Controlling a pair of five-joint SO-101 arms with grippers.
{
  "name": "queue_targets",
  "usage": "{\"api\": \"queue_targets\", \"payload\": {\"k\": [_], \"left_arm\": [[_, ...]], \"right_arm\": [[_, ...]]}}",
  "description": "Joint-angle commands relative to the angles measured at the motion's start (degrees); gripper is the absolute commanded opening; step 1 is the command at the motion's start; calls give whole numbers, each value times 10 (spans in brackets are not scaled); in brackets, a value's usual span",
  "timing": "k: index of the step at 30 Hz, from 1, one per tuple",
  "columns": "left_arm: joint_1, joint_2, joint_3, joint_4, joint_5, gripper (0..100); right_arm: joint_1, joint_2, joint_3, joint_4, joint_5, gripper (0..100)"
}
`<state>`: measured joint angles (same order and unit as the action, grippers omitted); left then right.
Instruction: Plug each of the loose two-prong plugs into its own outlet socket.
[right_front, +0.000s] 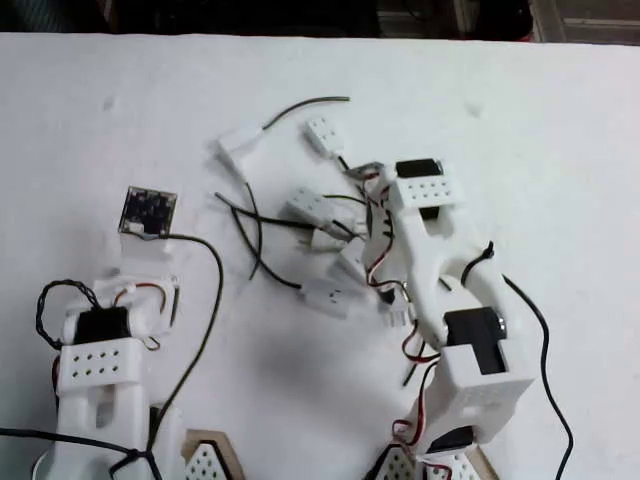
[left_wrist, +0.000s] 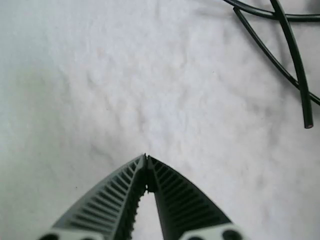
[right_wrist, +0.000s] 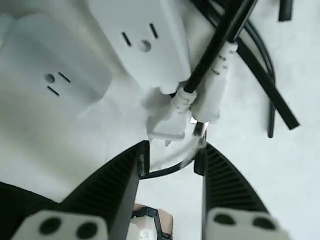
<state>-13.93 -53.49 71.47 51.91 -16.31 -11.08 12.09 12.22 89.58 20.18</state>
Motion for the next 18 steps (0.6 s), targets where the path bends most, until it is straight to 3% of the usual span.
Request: {"api": "queue_targets", "payload": {"k": [1, 7, 18], "left_arm": [[0, -11, -2, -9, -5, 24], [0, -11, -2, -9, -5, 24], [0, -11, -2, -9, -5, 24]], "right_arm": [[8, -26, 25, -33, -1, 145], [22, -27, 40, -81, -20, 144], [38, -32, 4, -76, -21, 144]]}}
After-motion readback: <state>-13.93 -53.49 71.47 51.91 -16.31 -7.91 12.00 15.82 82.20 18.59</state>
